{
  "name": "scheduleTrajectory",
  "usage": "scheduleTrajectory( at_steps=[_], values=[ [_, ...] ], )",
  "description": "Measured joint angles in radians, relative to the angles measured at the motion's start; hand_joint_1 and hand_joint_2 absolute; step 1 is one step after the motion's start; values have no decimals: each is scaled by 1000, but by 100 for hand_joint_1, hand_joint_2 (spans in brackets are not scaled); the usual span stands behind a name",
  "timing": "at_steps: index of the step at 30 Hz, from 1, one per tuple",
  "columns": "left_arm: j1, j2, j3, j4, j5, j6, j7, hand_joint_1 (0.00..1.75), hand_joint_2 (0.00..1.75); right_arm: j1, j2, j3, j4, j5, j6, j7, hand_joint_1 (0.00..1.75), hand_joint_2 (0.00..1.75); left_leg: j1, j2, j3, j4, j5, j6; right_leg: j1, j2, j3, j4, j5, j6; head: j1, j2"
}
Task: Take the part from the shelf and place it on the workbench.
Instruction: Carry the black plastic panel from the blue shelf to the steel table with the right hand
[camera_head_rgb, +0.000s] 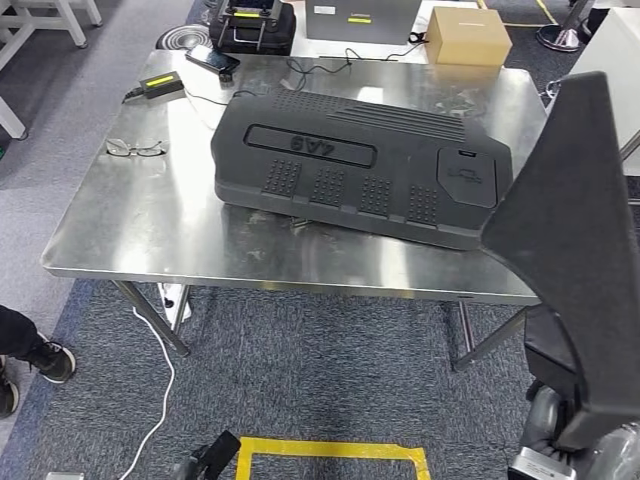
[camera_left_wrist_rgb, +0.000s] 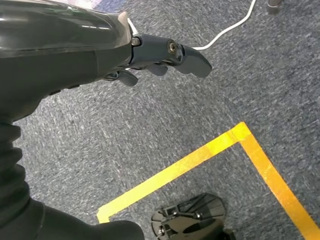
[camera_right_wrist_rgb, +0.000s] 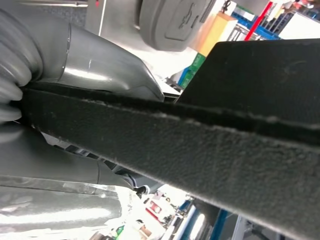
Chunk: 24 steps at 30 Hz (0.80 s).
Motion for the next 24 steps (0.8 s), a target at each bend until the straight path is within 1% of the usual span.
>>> scheduleTrajectory(
  at_steps=[1, 2, 3, 4, 5, 6, 7, 8, 9, 11, 12, 13, 15, 16, 17, 18, 19, 20, 21, 22, 23, 24],
  values=[
    [1, 0, 0, 0, 0, 0, 0, 0, 175, 1, 0, 0, 0, 0, 0, 0, 175, 175, -2, 0, 7, 0, -6, 1, 1, 0, -37, 42, 3, -1, 0, 0],
    [2, 0, 0, 0, 0, 0, 1, 0, 175, 1, 0, 0, 1, -1, 0, 0, 175, 175, -4, -1, 17, 0, -13, 2, 2, 0, -57, 47, 28, -4, 0, 0],
    [2, 0, 0, 0, 0, 0, 1, 0, 175, 0, 0, 0, 1, -1, 0, 0, 175, 175, -6, -2, 28, 0, -21, 3, 5, 0, -56, 11, 72, -11, 0, 0],
    [2, 0, 0, 0, -1, 0, 1, 0, 175, -1, 0, 0, 1, -2, 0, 0, 175, 175, -8, -3, 40, -1, -28, 2, 10, -1, -42, -53, 125, -21, 0, 0],
    [2, -1, 0, 0, -1, 0, 1, 0, 175, -2, 0, 0, 1, -3, 0, 0, 175, 175, -10, -3, 50, -2, -36, 1, 15, -3, -24, -113, 164, -33, -1, 0],
    [1, -1, 0, 0, -1, 0, 1, 0, 175, -3, 0, 0, 2, -3, 0, 0, 175, 175, -9, -3, 57, -3, -41, -3, 21, -4, -6, -162, 188, -44, -2, 0],
    [-1, -1, 0, 1, -1, 0, 2, 0, 175, -4, 0, 0, 2, -3, 0, 0, 175, 175, -8, -3, 60, -5, -45, -8, 27, -6, 4, -189, 194, -53, -4, 0],
    [-1, -2, 0, 1, -1, -1, 2, 0, 175, -6, 0, 0, 3, -3, 0, 0, 175, 175, -6, -2, 61, -8, -47, -13, 31, -6, 8, -197, 188, -59, -6, 0],
    [-2, -2, -1, 1, -1, -1, 2, 0, 175, -6, -1, 0, 3, -3, 0, 0, 175, 175, -4, -1, 63, -12, -48, -19, 33, -5, 13, -209, 187, -61, -6, 0],
    [-3, -3, -1, 1, -2, -1, 2, 0, 175, -7, 0, 1, 3, -3, 0, 0, 175, 175, -5, 1, 66, -10, -56, -28, 26, -5, 27, -231, 189, -63, -6, 0],
    [-4, -3, -1, 1, -2, -1, 2, 0, 175, -8, 0, 2, 3, -3, 0, 0, 175, 175, -5, 1, 57, 13, -70, -33, 21, -5, 37, -243, 191, -63, -7, 0],
    [-5, -3, -1, 1, -2, 0, 2, 0, 175, -9, 0, 3, 3, -3, 0, 0, 175, 175, -3, 1, 36, 56, -90, -38, 17, -6, 47, -251, 190, -63, -9, 0],
    [-5, -1, -1, 1, -2, 0, 2, 0, 175, -11, 0, 6, 5, -4, 0, 0, 175, 175, 3, 1, -33, 176, -132, -50, 13, -6, 60, -255, 182, -65, -10, 0],
    [-3, 0, -1, 1, -2, 0, 2, 0, 175, -11, 0, 7, 6, -5, 0, 0, 175, 175, 7, 1, -63, 219, -137, -55, 11, -6, 66, -255, 176, -63, -10, 0],
    [-2, 1, -1, 1, -2, 0, 2, 0, 175, -11, 0, 9, 8, -6, 0, 0, 175, 175, 11, 1, -79, 232, -123, -60, 9, -4, 75, -255, 169, -60, -10, 0],
    [-1, 1, -1, 1, -2, 0, 2, 0, 175, -12, 0, 10, 10, -8, 0, 0, 175, 175, 15, 1, -79, 210, -91, -64, 6, -3, 85, -254, 162, -56, -10, 0],
    [-2, 2, -1, 1, -3, 0, 2, 0, 175, -12, 0, 12, 12, -9, 0, 1, 175, 175, 18, 1, -62, 154, -45, -69, 2, -1, 97, -253, 152, -50, -10, 0],
    [-2, 2, -1, 1, -4, 0, 2, 0, 175, -14, 0, 14, 14, -10, 0, 1, 175, 175, 20, 1, -40, 97, -9, -72, -1, 0, 108, -253, 143, -43, -10, 0],
    [-3, 2, -1, 1, -4, 0, 2, 0, 175, -16, 0, 16, 16, -12, 1, 1, 175, 175, 21, 1, -19, 45, 13, -72, -1, 1, 116, -250, 134, -35, -11, 0],
    [-4, 3, -2, 1, -5, 0, 3, 0, 175, -20, -1, 19, 18, -15, 1, 2, 175, 175, 19, 1, -6, 14, 20, -68, -1, 2, 120, -249, 128, -28, -11, 0],
    [-5, 3, -2, 1, -5, 1, 4, 0, 175, -23, -2, 21, 19, -18, 1, 3, 175, 175, 16, 0, -1, 5, 13, -60, 0, 3, 121, -249, 125, -22, -11, 0],
    [-6, 3, -2, 1, -6, 2, 4, 0, 175, -27, -3, 23, 20, -22, 1, 5, 175, 175, 14, 0, 0, -1, 9, -50, 0, 2, 121, -251, 123, -18, -11, 0]
  ],
)
